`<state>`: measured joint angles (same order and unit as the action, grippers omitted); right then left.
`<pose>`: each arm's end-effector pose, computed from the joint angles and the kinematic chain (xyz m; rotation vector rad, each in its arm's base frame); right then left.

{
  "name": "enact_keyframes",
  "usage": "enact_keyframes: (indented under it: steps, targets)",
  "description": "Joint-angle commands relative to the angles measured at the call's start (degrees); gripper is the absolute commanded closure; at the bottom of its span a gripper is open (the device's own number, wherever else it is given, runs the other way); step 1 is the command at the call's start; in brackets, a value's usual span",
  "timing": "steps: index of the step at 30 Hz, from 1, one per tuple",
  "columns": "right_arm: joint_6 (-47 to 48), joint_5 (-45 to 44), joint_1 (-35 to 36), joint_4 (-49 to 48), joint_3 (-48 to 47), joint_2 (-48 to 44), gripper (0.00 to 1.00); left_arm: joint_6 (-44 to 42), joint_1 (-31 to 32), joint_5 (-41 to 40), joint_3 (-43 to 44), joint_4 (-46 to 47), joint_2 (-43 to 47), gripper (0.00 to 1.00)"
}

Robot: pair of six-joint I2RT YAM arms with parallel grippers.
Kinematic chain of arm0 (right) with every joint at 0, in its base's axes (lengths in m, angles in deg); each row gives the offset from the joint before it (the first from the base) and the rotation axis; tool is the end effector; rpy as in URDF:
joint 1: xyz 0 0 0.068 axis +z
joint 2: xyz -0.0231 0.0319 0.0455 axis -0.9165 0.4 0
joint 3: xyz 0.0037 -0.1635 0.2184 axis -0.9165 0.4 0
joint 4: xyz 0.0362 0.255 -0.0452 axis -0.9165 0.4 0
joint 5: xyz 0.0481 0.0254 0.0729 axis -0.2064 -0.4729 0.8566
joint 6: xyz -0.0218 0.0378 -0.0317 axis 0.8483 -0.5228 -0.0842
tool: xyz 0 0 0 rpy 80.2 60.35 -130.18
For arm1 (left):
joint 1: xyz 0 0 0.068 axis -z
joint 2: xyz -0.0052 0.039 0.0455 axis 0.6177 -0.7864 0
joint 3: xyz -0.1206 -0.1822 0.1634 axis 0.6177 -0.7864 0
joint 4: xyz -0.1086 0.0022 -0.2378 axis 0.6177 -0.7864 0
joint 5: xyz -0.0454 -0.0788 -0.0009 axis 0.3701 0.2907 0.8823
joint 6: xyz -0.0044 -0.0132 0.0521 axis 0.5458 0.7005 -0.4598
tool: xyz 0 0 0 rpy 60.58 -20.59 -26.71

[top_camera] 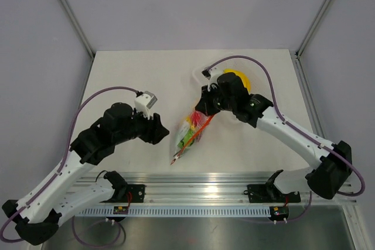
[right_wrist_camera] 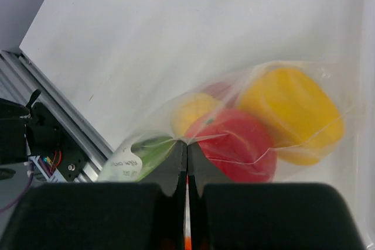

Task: Place the food in the zip-top bag and seal the zipper
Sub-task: Pick up the zipper food storage bag at the center of the board.

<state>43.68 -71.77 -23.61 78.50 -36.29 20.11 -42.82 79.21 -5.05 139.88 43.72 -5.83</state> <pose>0.2164 0.2079 0.3387 -0.5987 2.1255 0.7610 0.1131 -0.1046 0.3469 0.5266 2.1201 -0.7325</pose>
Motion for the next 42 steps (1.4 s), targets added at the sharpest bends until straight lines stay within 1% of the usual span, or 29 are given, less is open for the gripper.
enact_keyframes:
  steps: [1, 3, 6, 8, 12, 13, 14, 15, 16, 17, 18, 19, 20, 22, 25, 28, 32, 36, 42]
  targets:
    - [2.98, 10.73, -2.63, 1.95, -7.27, 4.4, 1.0, -6.35, 2.44, -0.96, 2.43, -0.89, -1.82, 0.41]
    - [2.63, 12.77, -4.13, 2.83, -9.39, 6.6, 1.0, -6.88, 3.67, -1.4, 2.35, -1.41, -3.05, 0.39]
    - [1.49, 15.93, -5.88, 2.31, -10.45, 8.01, 1.0, -6.71, 7.62, -2.01, 1.38, -1.5, -4.02, 0.39]
    - [1.05, 16.82, -6.68, 2.4, -11.16, 9.32, 1.0, -5.49, 9.64, -5.08, 0.77, -1.33, -4.81, 0.38]
    - [-0.71, 18.14, -8.09, 2.84, -13.62, 11.53, 1.0, -1.71, 17.55, -11.32, 1.29, 1.13, -7.8, 0.39]
    - [-0.89, 18.05, -8.26, 3.1, -14.06, 12.4, 1.0, -0.48, 19.48, -15.86, 1.64, 1.83, -8.85, 0.39]
    - [-1.15, 18.05, -8.35, 3.1, -14.41, 12.58, 1.0, 0.92, 21.41, -17.82, 2.42, 2.88, -10.34, 0.39]
    - [-1.94, 18.05, -8.44, 3.19, -15.11, 13.02, 1.0, 1.81, 25.78, -20.62, 4.26, 2.89, -13.48, 0.4]
    - [-2.2, 18.05, -8.44, 3.01, -15.29, 13.37, 1.0, 2.86, 27.74, -27.61, 5.41, 2.89, -15.69, 0.41]
    - [-2.55, 18.14, -8.44, 2.93, -15.64, 13.55, 1.0, 4.09, 29.41, -30.64, 6.55, 2.11, -17.8, 0.41]
    - [-3.08, 18.14, -8.53, 2.93, -15.9, 13.64, 1.0, 4.88, 31.78, -33.63, 7.61, 1.67, -21.91, 0.41]
    - [-3.26, 18.14, -8.53, 2.84, -16.08, 13.64, 1.0, 5.94, 32.59, -39.92, 9.53, 0.18, -23.43, 0.42]
    - [-3.35, 18.23, -8.53, 2.75, -16.26, 13.64, 1.0, 8.21, 33.46, -42.86, 10.16, -0.44, -24.67, 0.42]
    - [-3.35, 18.14, -8.53, 2.92, -16.35, 13.2, 1.0, 9.19, 33.65, -47.51, 10.61, -0.45, -25.64, 0.43]
    - [-2.74, 17.97, -8.62, 3.36, -16.35, 12.5, 1.0, 9.99, 33.65, -50.52, 9.21, 1.56, -23.9, 0.43]
    - [-2.82, 17.88, -8.62, 3.19, -15.73, 11.97, 1.0, 9.03, 33.65, -52.89, 8.59, 2.1, -23.89, 0.44]
    - [-3.52, 18.32, -8.62, 2.57, -15.38, 11.97, 1.0, 7.53, 33.65, -52.47, 7.97, 2.89, -25.55, 0.44]
    - [-3.79, 18.76, -8.62, 2.31, -15.38, 11.8, 1.0, 6.39, 33.56, -52.81, 5.69, 5.61, -25.82, 0.45]
    - [-3.97, 19.28, -8.62, 1.96, -14.85, 11.53, 1.0, 3.23, 31.28, -53.52, 1.56, 12.02, -26.26, 0.49]
